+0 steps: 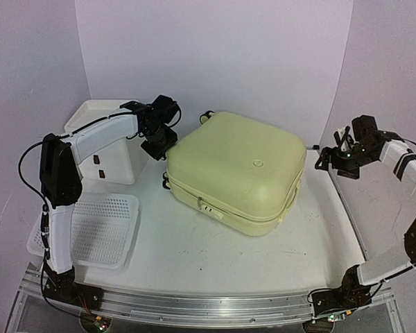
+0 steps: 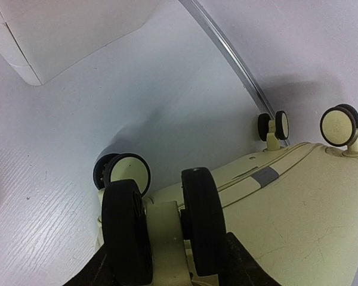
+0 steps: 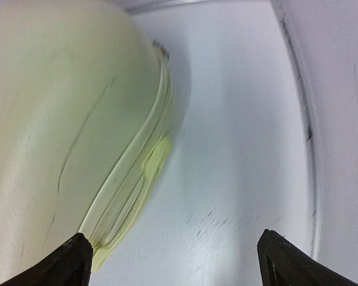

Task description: Open, take out, and arrange the luggage

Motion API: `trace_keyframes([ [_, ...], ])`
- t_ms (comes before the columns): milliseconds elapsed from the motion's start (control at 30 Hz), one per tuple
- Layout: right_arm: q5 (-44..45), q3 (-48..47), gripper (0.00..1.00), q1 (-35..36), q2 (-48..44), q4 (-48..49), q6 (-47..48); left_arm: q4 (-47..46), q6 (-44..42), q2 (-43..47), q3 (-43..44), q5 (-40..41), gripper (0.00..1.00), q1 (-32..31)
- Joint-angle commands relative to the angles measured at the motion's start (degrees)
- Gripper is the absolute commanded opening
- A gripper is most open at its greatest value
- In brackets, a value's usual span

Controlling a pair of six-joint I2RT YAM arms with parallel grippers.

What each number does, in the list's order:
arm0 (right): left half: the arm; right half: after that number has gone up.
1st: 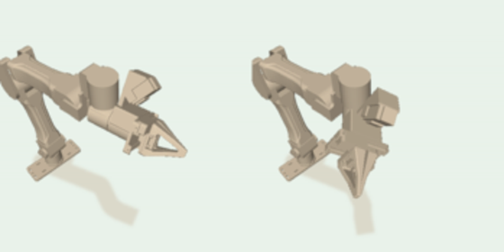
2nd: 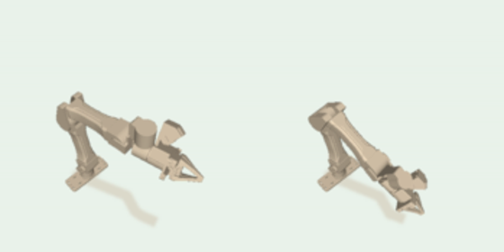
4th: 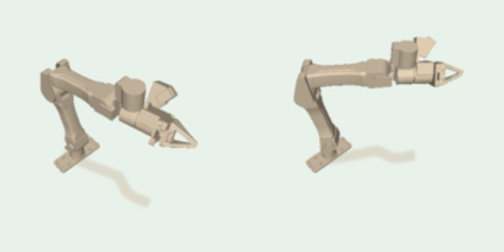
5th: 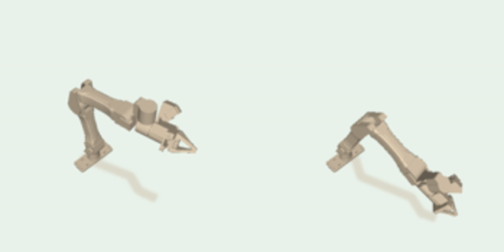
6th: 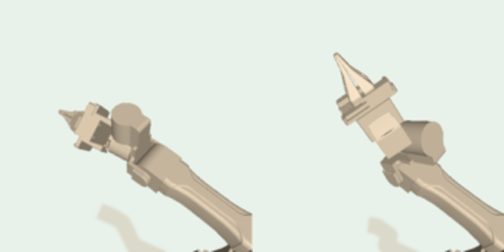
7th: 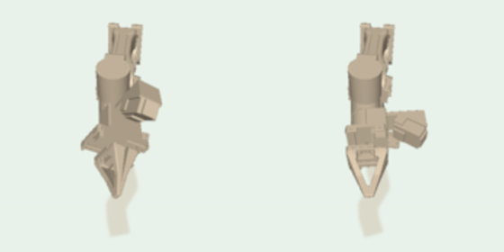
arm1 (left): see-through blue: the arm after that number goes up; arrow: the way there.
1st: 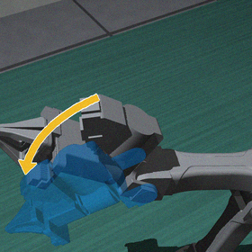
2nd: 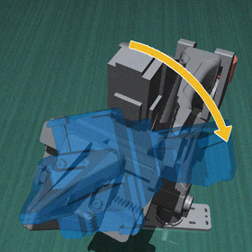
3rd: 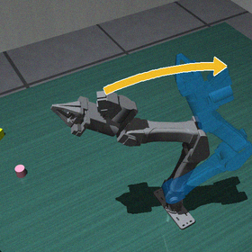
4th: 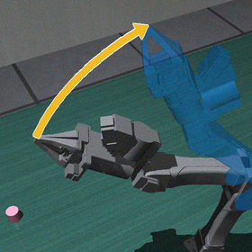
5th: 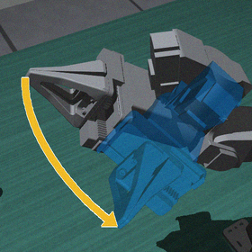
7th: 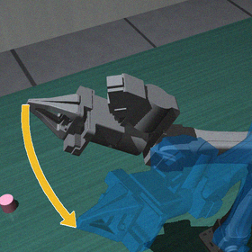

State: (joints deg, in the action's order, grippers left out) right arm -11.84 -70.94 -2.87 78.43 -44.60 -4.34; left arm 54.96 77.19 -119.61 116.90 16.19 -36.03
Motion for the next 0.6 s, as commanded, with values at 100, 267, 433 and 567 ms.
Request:
trace_keyframes([
  [100,-6.38,5.09,0.98,6.52,-15.4,-18.4,-25.75,8.84,-16.92,11.01,-9.66,-0.33,0.55,-3.74],
  [267,-14.1,4.66,0.98,11.34,-14.62,-22.41,-21.82,3.18,-27.29,21.84,-18.57,-2.37,0.98,-4.11],
  [433,-8.07,1.71,0.98,18.72,-13.14,-23.49,-20.02,-11.31,-40.1,38.65,-33.5,-9.09,0.99,-4.25],
  [567,-1.16,-2.84,0.98,29.38,-10.97,-23.97,-20.74,-24.75,-48.75,48.01,-47.63,-25.16,0.99,-4.88],
])
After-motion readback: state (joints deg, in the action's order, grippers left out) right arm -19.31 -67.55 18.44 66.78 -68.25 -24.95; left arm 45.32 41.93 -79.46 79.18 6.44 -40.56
